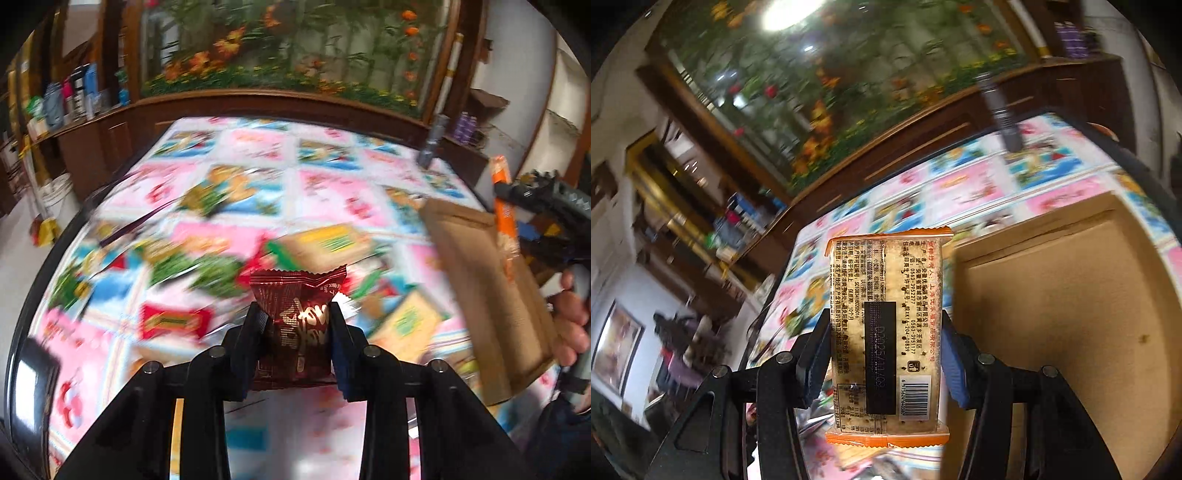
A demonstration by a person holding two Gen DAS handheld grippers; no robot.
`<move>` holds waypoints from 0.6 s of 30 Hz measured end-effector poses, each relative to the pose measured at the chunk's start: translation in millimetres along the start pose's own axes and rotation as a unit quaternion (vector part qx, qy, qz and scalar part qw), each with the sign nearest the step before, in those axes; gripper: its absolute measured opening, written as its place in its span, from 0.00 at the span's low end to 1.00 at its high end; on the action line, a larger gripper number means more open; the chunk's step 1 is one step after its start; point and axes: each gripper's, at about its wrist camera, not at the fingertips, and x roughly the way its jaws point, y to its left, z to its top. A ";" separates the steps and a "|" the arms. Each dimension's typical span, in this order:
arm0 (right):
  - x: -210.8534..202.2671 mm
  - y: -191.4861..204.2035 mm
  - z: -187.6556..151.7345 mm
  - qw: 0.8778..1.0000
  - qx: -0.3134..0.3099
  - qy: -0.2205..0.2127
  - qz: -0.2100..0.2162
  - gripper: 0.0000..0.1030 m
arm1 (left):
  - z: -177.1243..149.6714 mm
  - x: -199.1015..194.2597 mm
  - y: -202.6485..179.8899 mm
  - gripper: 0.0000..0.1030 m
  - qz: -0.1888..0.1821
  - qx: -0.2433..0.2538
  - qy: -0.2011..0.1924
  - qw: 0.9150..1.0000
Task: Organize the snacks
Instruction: 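Carry both snacks into the cardboard box and open both grippers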
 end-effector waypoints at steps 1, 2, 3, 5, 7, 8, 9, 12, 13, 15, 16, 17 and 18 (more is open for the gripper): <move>-6.2 -9.3 4.2 1.000 0.012 -0.008 -0.009 0.55 | 5.1 1.7 -9.0 0.32 -0.011 0.004 0.001 1.000; -9.4 -15.6 6.4 1.000 0.016 -0.014 -0.017 0.55 | 13.1 4.5 -22.2 0.32 -0.027 0.009 0.004 1.000; -13.1 -21.5 9.6 0.999 0.020 -0.019 -0.027 0.55 | 18.2 6.5 -31.2 0.32 -0.038 0.013 0.006 0.999; -22.7 -35.3 15.5 0.998 0.036 -0.029 -0.038 0.55 | 31.2 12.4 -54.9 0.32 -0.061 0.023 0.012 0.998; -32.5 -50.0 21.7 0.996 0.050 -0.041 -0.056 0.55 | 44.0 18.2 -82.8 0.32 -0.086 0.034 0.014 0.996; -35.9 -55.0 24.6 0.995 0.052 -0.047 -0.068 0.55 | 51.4 22.7 -101.9 0.32 -0.101 0.044 0.015 0.994; -40.5 -60.2 27.6 0.993 0.052 -0.055 -0.087 0.55 | 54.9 26.2 -114.3 0.32 -0.110 0.050 0.016 0.993; -51.8 -72.1 33.4 0.987 0.057 -0.073 -0.131 0.55 | 61.4 44.7 -156.5 0.32 -0.141 0.064 0.026 0.988; -53.6 -76.0 35.2 0.985 0.059 -0.075 -0.141 0.55 | 60.8 52.5 -168.4 0.32 -0.146 0.070 0.031 0.986; -54.4 -85.1 40.3 0.982 0.061 -0.077 -0.159 0.55 | 56.5 72.6 -192.1 0.32 -0.151 0.081 0.044 0.984; -52.4 -88.9 42.1 0.982 0.061 -0.073 -0.165 0.55 | 53.3 84.5 -201.5 0.32 -0.152 0.083 0.054 0.984; -49.9 -90.9 43.4 0.982 0.058 -0.067 -0.167 0.55 | 50.8 94.6 -207.7 0.32 -0.151 0.084 0.061 0.983; -48.1 -92.8 43.3 0.982 0.055 -0.062 -0.168 0.55 | 47.8 101.9 -211.2 0.32 -0.151 0.085 0.067 0.983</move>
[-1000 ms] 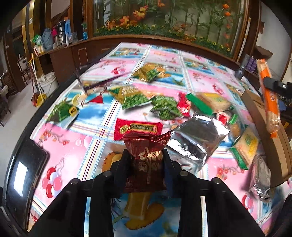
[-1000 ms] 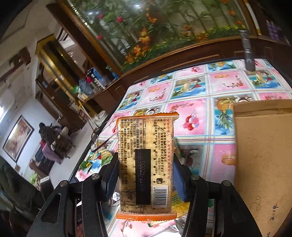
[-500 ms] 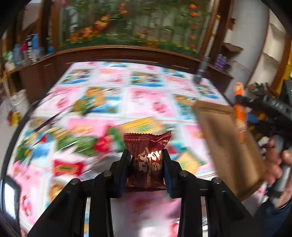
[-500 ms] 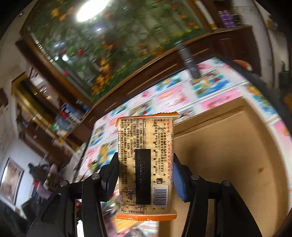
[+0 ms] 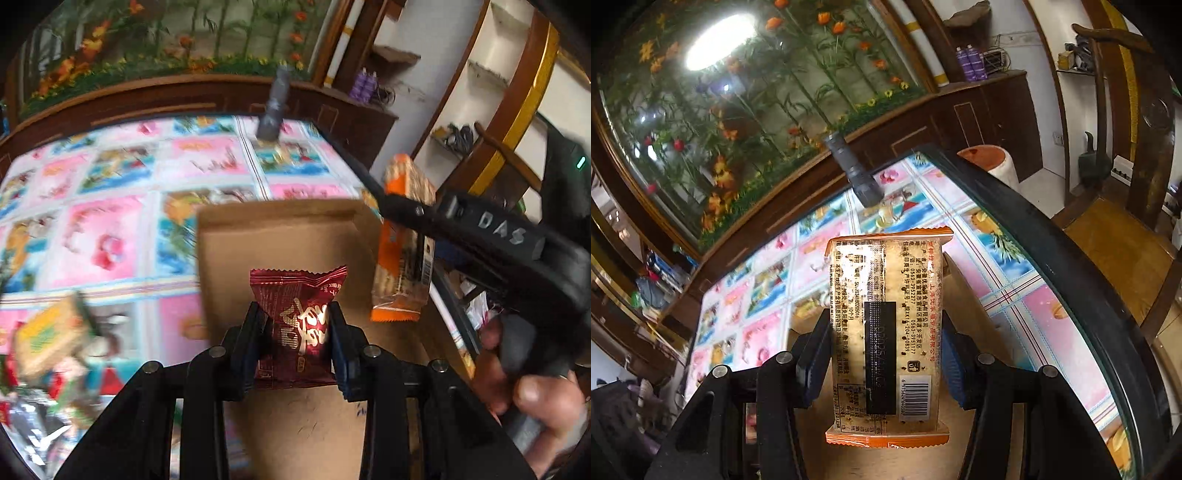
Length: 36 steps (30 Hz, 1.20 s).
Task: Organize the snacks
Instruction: 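Carry both snacks into the cardboard box and open both grippers, then withdraw both grippers from the box toward the snack pile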
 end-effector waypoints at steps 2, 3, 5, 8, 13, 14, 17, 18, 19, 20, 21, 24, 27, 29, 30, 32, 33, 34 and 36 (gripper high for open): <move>9.5 3.8 -1.7 1.000 -0.021 0.015 -0.008 0.55 | -4.2 16.6 -2.4 0.32 0.003 0.003 0.012 1.000; 13.9 6.1 -2.4 0.999 -0.030 0.021 -0.018 0.55 | -7.5 23.8 -2.5 0.32 0.008 0.004 0.017 1.000; 21.7 9.9 -9.5 0.998 -0.045 0.034 -0.038 0.55 | -10.9 32.0 -1.1 0.32 0.007 0.004 0.033 0.999; 33.3 12.4 -15.9 0.995 -0.052 0.056 -0.058 0.55 | -12.0 26.8 3.6 0.32 0.008 -0.002 0.022 1.000; 43.3 16.8 -25.8 0.993 -0.062 0.068 -0.075 0.55 | -14.5 30.9 7.7 0.32 -0.010 -0.013 0.036 0.999; 47.5 17.7 -27.5 0.992 -0.064 0.071 -0.082 0.55 | -14.4 31.6 9.8 0.32 -0.014 -0.019 0.039 0.999; 54.8 15.0 -31.3 0.992 -0.052 0.083 -0.079 0.55 | -14.0 31.0 10.2 0.32 -0.014 -0.023 0.036 0.999; 57.0 14.7 -31.6 0.992 -0.050 0.087 -0.074 0.55 | -14.2 31.0 9.7 0.32 -0.011 -0.021 0.037 0.999; 58.2 15.1 -32.4 0.992 -0.051 0.089 -0.075 0.55 | -14.2 30.9 9.4 0.32 -0.011 -0.021 0.037 0.999; 59.2 16.1 -33.7 0.991 -0.052 0.090 -0.079 0.55 | -14.4 30.7 9.7 0.32 -0.011 -0.021 0.036 0.999; 60.5 16.9 -34.7 0.991 -0.053 0.092 -0.081 0.55 | -13.4 31.8 10.2 0.32 -0.011 -0.022 0.035 0.999; 62.1 17.7 -36.6 0.991 -0.051 0.095 -0.081 0.55 | -14.3 30.8 11.6 0.32 -0.012 -0.023 0.034 0.999; 63.8 16.2 -37.2 0.991 -0.042 0.098 -0.077 0.56 | -14.8 29.9 11.3 0.32 -0.011 -0.022 0.034 0.999; 64.2 15.8 -38.1 0.991 -0.038 0.099 -0.076 0.56 | -14.8 29.9 11.2 0.32 -0.011 -0.022 0.034 0.999; 64.7 15.6 -38.3 0.991 -0.037 0.101 -0.074 0.56 | -15.0 29.0 10.8 0.32 -0.011 -0.023 0.034 0.999; 63.7 15.7 -38.0 0.992 -0.035 0.099 -0.073 0.56 | -14.8 28.6 11.0 0.34 -0.015 -0.024 0.033 0.999; 62.2 16.2 -37.4 0.992 -0.035 0.096 -0.071 0.56 | -14.5 28.5 11.3 0.34 -0.017 -0.025 0.032 0.999; 60.0 17.1 -36.9 0.993 -0.036 0.093 -0.069 0.56 | -14.5 28.3 12.1 0.34 -0.018 -0.026 0.032 0.999; 56.2 19.5 -35.9 0.993 -0.039 0.085 -0.070 0.57 | -14.6 27.6 12.8 0.34 -0.019 -0.027 0.031 0.999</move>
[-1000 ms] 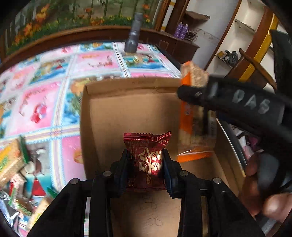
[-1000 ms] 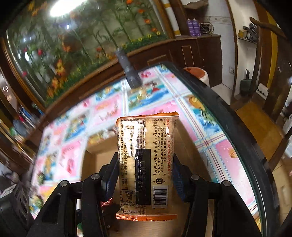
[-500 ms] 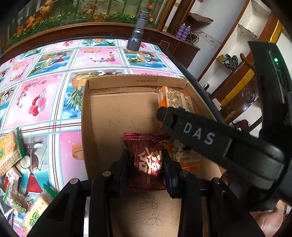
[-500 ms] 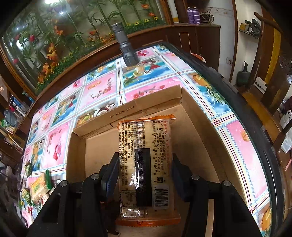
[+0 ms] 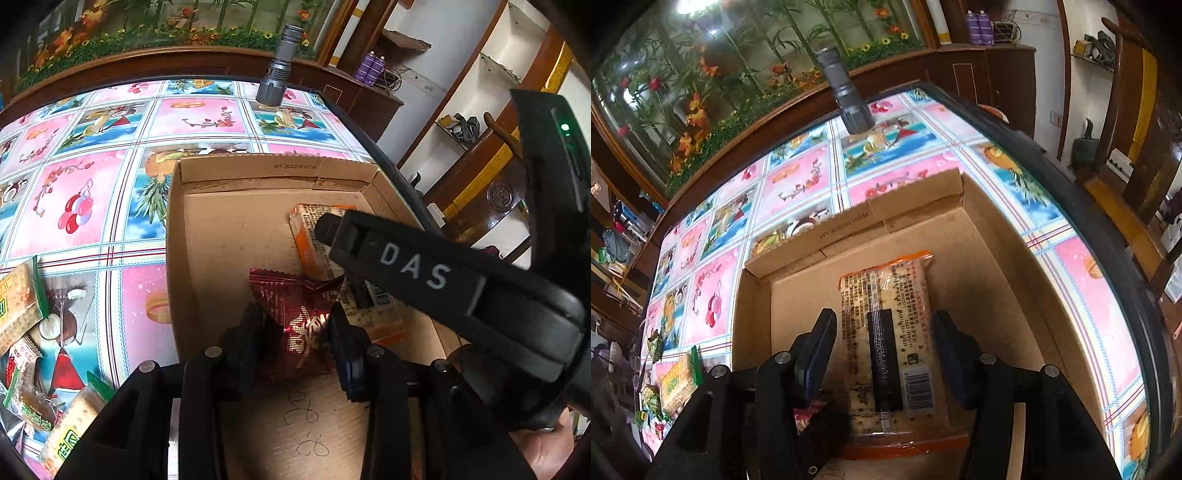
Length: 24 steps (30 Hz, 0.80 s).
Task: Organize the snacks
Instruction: 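Withdraw both grippers from the box toward the snack pile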
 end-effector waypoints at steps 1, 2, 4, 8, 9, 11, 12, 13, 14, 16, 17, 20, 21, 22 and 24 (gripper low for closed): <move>-2.0 1.0 0.1 1.000 -0.001 -0.004 0.001 0.57 | 0.0 -0.3 0.0 0.35 0.000 0.000 0.000 1.000; -4.3 1.4 0.4 1.000 0.000 -0.008 0.002 0.57 | -0.2 -0.7 -0.1 0.38 0.001 0.000 -0.001 1.000; -7.4 0.8 1.7 1.000 0.002 -0.012 0.010 0.57 | -0.8 -2.8 0.4 0.46 0.002 -0.002 -0.004 1.000; -12.7 0.3 3.4 1.000 0.006 -0.020 0.013 0.57 | 0.1 -5.2 -0.6 0.53 -0.004 -0.003 -0.009 1.000; -13.7 -0.2 3.5 1.000 0.008 -0.022 0.013 0.57 | -0.3 -6.3 -1.1 0.55 -0.002 -0.002 -0.013 1.000; -16.5 -1.9 4.4 0.999 0.011 -0.026 0.014 0.57 | -1.1 -11.3 -1.2 0.63 0.002 -0.005 -0.024 1.000; -18.2 -2.7 4.9 0.999 0.013 -0.029 0.016 0.57 | -0.9 -14.1 -1.6 0.64 0.006 -0.006 -0.029 1.000; -21.4 -4.1 5.7 0.999 0.018 -0.035 0.018 0.57 | -0.4 -17.6 -2.1 0.64 0.007 -0.006 -0.033 0.999; -23.7 -5.1 6.4 0.999 0.021 -0.038 0.020 0.58 | 0.4 -20.5 -2.2 0.64 0.007 -0.007 -0.036 0.999; -29.0 -8.5 7.9 0.998 0.030 -0.047 0.023 0.59 | 2.0 -28.0 -2.1 0.64 0.001 -0.011 -0.039 0.999; -31.8 -11.2 8.4 0.998 0.035 -0.052 0.026 0.60 | 2.5 -32.1 -2.1 0.64 -0.002 -0.012 -0.041 0.999; -33.6 -10.4 9.4 0.997 0.035 -0.054 0.029 0.60 | 1.5 -44.6 -3.1 0.65 0.002 -0.009 -0.051 0.999; -33.7 -9.9 9.6 0.998 0.034 -0.055 0.029 0.60 | 0.9 -49.2 -2.6 0.66 0.003 -0.007 -0.055 0.998; -33.6 -8.7 9.3 0.998 0.032 -0.055 0.029 0.60 | 0.0 -52.1 -2.9 0.67 0.005 -0.005 -0.058 0.998; -33.7 -5.1 8.5 0.998 0.024 -0.053 0.029 0.60 | -3.3 -59.0 -2.5 0.68 0.010 0.001 -0.063 0.998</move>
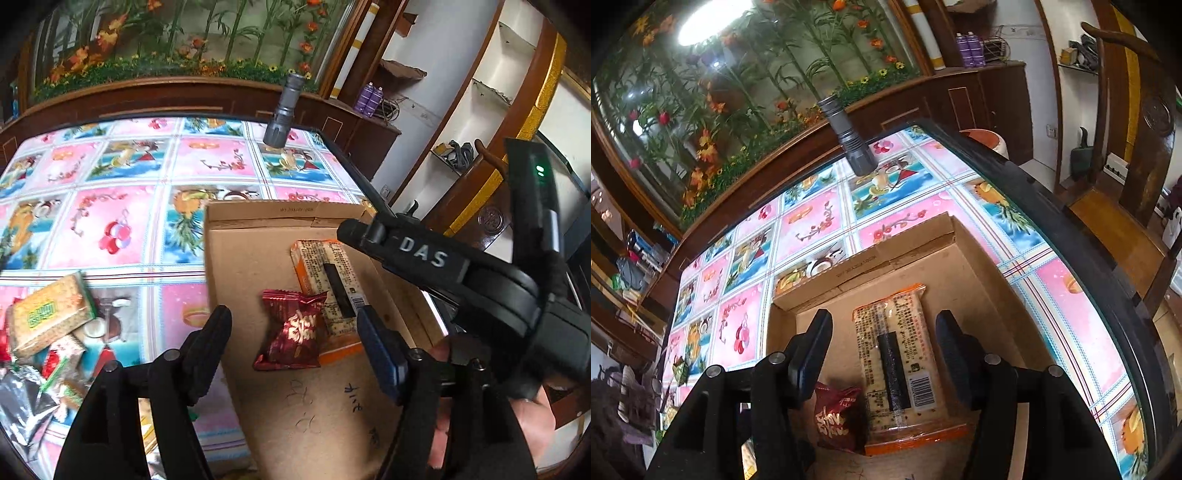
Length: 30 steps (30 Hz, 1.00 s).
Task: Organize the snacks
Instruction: 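Withdraw both grippers from the box toward the snack pile, then grasp a silver foil packet with the left gripper while the right grasps a WEIDAN cracker pack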
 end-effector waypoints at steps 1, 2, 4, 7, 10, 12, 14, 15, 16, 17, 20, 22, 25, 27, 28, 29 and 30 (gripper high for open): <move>-0.1 1.8 -0.6 1.000 -0.003 0.000 0.000 0.60 | -1.3 -2.6 -0.1 0.68 0.002 0.004 -0.002 1.000; -0.3 3.2 -1.2 1.000 -0.006 0.000 0.000 0.61 | -2.7 -5.5 -0.2 0.68 0.005 0.010 -0.004 1.000; 0.1 6.9 -2.2 1.000 -0.014 0.000 0.001 0.62 | -6.2 -10.8 1.1 0.68 0.013 0.020 -0.006 1.000; -0.3 10.1 -3.7 1.000 -0.022 -0.001 0.002 0.64 | -12.6 -20.1 7.5 0.68 0.017 0.032 -0.007 0.999; -1.2 13.6 -4.6 1.000 -0.031 -0.004 0.003 0.64 | -20.0 -30.5 19.6 0.68 0.014 0.045 0.001 0.999; -1.9 14.7 -4.8 0.999 -0.034 -0.005 0.002 0.64 | -28.0 -43.5 34.4 0.68 0.013 0.057 0.004 0.998; -2.2 15.3 -5.2 0.999 -0.036 -0.005 0.002 0.64 | -35.7 -57.8 55.1 0.68 0.013 0.063 0.004 0.998; -2.6 16.3 -5.3 0.999 -0.037 -0.005 0.003 0.64 | -39.9 -65.7 68.0 0.68 0.014 0.062 0.002 0.998; -3.3 17.1 -5.5 0.999 -0.038 -0.006 0.004 0.64 | -43.9 -73.9 82.1 0.68 0.014 0.059 -0.001 0.998; -3.9 18.4 -6.4 0.999 -0.040 -0.007 0.005 0.64 | -46.6 -79.7 92.2 0.68 0.014 0.055 -0.003 0.998; -5.3 22.5 -8.1 0.999 -0.045 -0.011 0.007 0.64 | -57.6 -96.8 124.6 0.68 0.013 0.047 -0.010 0.999; -5.2 27.0 -10.2 0.999 -0.051 -0.012 0.012 0.65 | -63.5 -104.9 134.6 0.68 0.010 0.054 -0.014 0.998; -5.1 36.6 -16.1 0.998 -0.062 -0.006 0.032 0.65 | -69.9 -107.3 131.8 0.68 0.000 0.077 -0.013 0.997; -3.2 46.2 -21.3 0.996 -0.072 0.005 0.057 0.65 | -71.1 -104.3 126.3 0.68 0.009 0.089 -0.012 0.996; -1.9 51.6 -24.7 0.994 -0.079 0.012 0.069 0.65 | -71.3 -103.7 124.7 0.68 0.013 0.091 -0.012 0.996; 0.2 59.5 -29.5 0.992 -0.090 0.022 0.084 0.65 | -71.5 -102.0 124.2 0.68 0.015 0.093 -0.009 0.995; 2.0 65.7 -33.5 0.990 -0.098 0.031 0.098 0.65 | -72.6 -101.5 125.6 0.68 0.011 0.093 -0.006 0.996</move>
